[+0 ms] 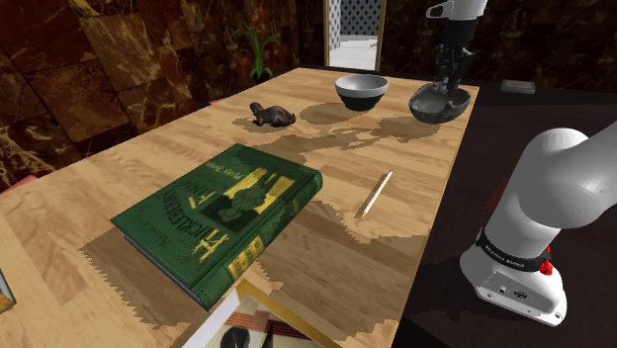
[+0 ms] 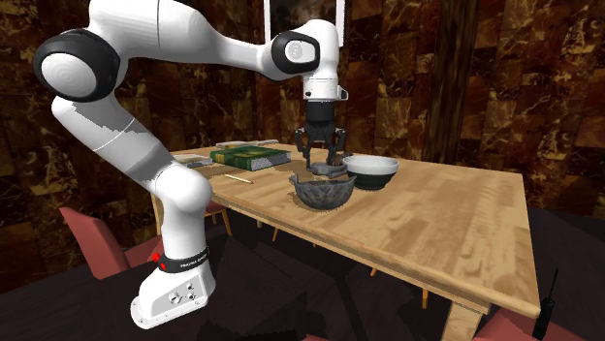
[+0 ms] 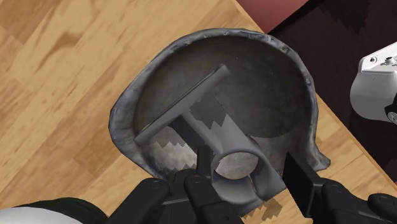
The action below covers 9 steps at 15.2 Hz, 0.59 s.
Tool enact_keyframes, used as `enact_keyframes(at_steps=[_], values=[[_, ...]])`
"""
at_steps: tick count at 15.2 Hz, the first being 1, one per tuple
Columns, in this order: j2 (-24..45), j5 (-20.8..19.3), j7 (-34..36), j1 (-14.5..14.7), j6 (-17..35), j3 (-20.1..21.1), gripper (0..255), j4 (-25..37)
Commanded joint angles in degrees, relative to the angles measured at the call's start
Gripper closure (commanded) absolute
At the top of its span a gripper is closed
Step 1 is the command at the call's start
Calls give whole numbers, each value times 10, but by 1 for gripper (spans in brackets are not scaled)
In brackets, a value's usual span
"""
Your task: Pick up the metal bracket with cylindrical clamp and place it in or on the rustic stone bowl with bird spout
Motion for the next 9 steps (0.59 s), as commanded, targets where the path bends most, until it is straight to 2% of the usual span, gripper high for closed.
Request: enact_keyframes(at_steps=[1,6,9], values=[[0,0,0,0,0,0,0,0],[0,0,0,0,0,0,0,0],[9,12,-5,6,-53,13,0,62]])
